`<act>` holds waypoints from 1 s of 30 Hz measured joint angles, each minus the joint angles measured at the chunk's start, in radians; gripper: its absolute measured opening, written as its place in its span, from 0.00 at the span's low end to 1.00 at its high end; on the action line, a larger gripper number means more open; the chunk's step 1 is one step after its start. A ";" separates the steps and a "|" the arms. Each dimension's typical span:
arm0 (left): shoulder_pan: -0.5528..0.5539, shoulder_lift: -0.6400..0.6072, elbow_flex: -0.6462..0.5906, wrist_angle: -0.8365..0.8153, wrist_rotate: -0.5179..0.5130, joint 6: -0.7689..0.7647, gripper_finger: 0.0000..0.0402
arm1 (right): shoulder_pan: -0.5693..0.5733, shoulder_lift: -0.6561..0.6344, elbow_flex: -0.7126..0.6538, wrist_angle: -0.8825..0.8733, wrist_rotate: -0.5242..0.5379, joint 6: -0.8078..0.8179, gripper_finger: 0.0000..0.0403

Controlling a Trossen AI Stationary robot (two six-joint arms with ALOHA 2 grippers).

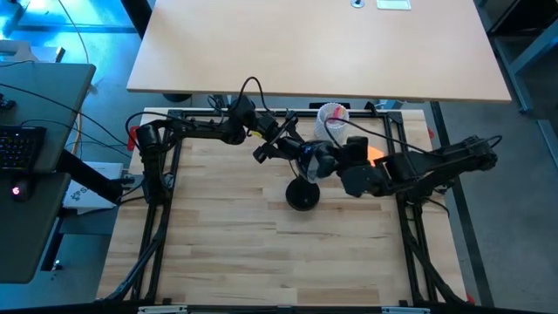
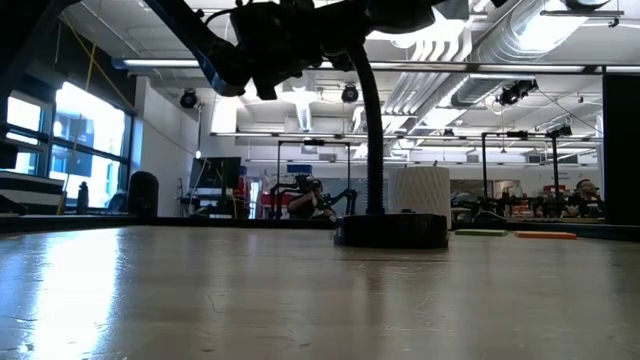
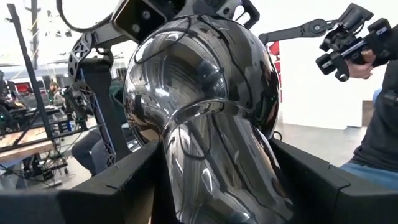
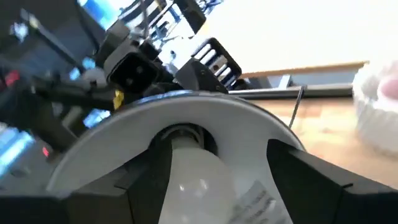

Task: Screw lightbulb
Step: Insert the lightbulb into the desk lamp

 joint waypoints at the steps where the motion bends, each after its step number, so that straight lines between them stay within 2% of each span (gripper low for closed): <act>1: 0.000 0.000 0.000 0.000 0.000 -0.005 0.66 | 0.007 -0.007 -0.001 -0.003 0.001 -0.047 0.65; 5: 0.000 0.000 0.000 0.002 0.010 -0.029 0.66 | 0.041 -0.051 -0.001 -0.027 0.013 -0.308 0.65; 6: 0.000 0.000 -0.001 0.012 0.056 -0.034 0.66 | 0.050 -0.064 -0.001 -0.042 0.046 -0.390 0.66; 12: -0.002 -0.003 0.031 -0.002 0.201 -0.122 0.66 | 0.115 -0.094 -0.001 -0.031 -0.123 -0.977 0.66; 15: -0.001 -0.002 0.057 -0.015 0.221 -0.152 0.66 | 0.126 -0.067 -0.001 -0.022 -0.235 -1.247 0.66; 17: -0.001 0.000 0.067 -0.023 0.232 -0.159 0.66 | 0.147 -0.038 -0.002 -0.026 -0.237 -1.360 0.66; 22: -0.001 0.000 0.071 -0.032 0.250 -0.147 0.66 | 0.221 0.001 -0.001 -0.035 -0.157 -1.517 0.66; 27: 0.006 0.000 0.073 -0.056 0.221 -0.165 0.66 | 0.312 0.019 -0.001 -0.080 -0.061 -1.543 0.65; 30: 0.012 0.000 0.073 -0.063 0.210 -0.169 0.66 | 0.360 0.027 -0.002 -0.122 0.064 -1.509 0.65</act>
